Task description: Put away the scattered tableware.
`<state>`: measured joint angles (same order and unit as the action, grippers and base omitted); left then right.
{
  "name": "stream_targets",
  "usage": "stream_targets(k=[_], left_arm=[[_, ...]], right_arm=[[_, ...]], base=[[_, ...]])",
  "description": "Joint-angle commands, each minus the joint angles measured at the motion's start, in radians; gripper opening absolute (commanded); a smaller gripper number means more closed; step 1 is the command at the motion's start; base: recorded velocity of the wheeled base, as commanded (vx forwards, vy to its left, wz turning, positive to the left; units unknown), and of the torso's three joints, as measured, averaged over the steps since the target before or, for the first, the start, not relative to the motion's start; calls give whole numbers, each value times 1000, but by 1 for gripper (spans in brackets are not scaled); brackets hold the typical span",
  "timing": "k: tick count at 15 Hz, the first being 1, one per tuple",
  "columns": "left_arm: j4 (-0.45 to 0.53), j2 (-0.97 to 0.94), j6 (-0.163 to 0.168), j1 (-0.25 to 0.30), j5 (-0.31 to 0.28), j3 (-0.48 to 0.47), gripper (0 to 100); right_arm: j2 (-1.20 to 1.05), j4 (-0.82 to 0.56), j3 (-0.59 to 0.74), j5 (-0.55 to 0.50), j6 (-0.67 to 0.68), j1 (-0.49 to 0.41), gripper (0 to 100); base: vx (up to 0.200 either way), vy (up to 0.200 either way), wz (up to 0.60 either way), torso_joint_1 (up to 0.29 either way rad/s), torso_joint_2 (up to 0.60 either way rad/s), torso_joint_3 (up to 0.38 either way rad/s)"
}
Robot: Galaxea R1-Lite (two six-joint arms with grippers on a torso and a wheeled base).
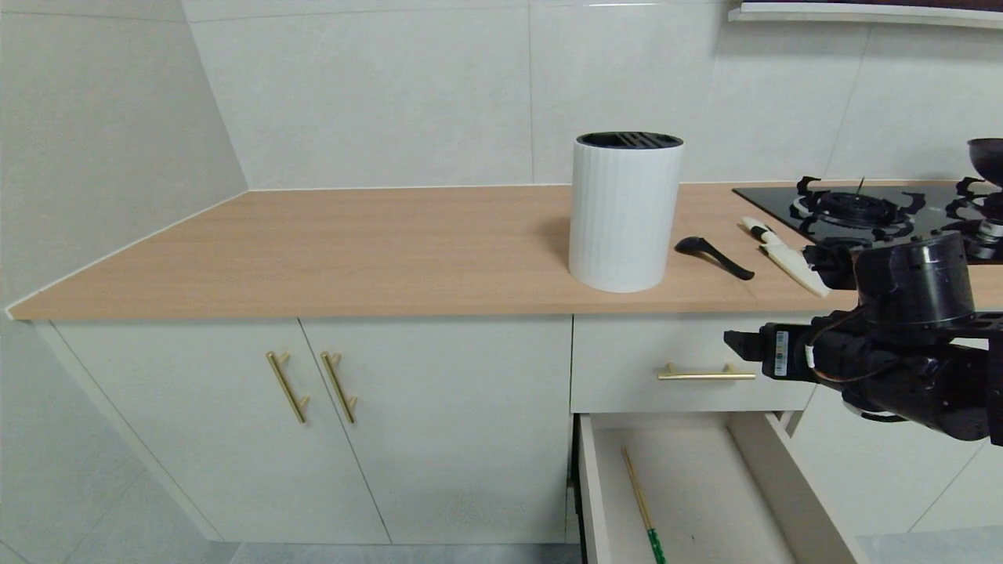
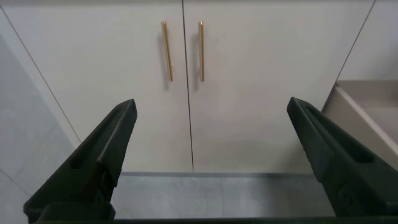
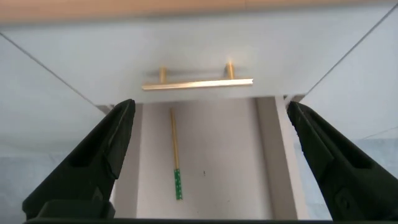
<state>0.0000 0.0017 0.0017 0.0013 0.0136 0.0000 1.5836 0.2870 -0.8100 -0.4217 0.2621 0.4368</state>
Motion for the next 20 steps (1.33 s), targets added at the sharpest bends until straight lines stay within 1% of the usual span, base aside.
stream_targets(k=[1, 10, 11, 13, 14, 15, 16, 17, 18, 19, 20], left_arm=[[0, 0, 0, 0, 0, 0, 100], [0, 0, 0, 0, 0, 0, 100], [0, 0, 0, 0, 0, 0, 100], [0, 0, 0, 0, 0, 0, 100], [0, 0, 0, 0, 0, 0, 100], [0, 0, 0, 0, 0, 0, 100], [0, 0, 0, 0, 0, 0, 100], [0, 0, 0, 0, 0, 0, 100], [0, 0, 0, 0, 0, 0, 100], [0, 0, 0, 0, 0, 0, 100], [0, 0, 0, 0, 0, 0, 100]], right_arm=[[6, 0, 0, 0, 0, 0, 100], [6, 0, 3, 3, -21, -13, 100], [6, 1, 3, 3, -21, -13, 100], [4, 54, 23, 6, -23, -13, 100], [7, 86, 32, 8, -40, -15, 100], [7, 101, 43, 9, -77, -26, 100], [10, 101, 38, 17, -86, -29, 100], [27, 100, 20, 72, -103, -59, 100], [32, 100, 12, 90, -110, -70, 100], [73, 96, -44, 216, -179, -145, 100], [114, 92, -94, 268, -213, -187, 100]], base=[[0, 0, 0, 193, -471, -281], [0, 0, 0, 214, -486, -280], [0, 0, 0, 110, -237, -129], [0, 0, 0, 46, -110, -66], [0, 0, 0, 0, 0, 0], [0, 0, 0, 0, 0, 0], [0, 0, 0, 0, 0, 0], [0, 0, 0, 0, 0, 0], [0, 0, 0, 0, 0, 0], [0, 0, 0, 0, 0, 0], [0, 0, 0, 0, 0, 0]])
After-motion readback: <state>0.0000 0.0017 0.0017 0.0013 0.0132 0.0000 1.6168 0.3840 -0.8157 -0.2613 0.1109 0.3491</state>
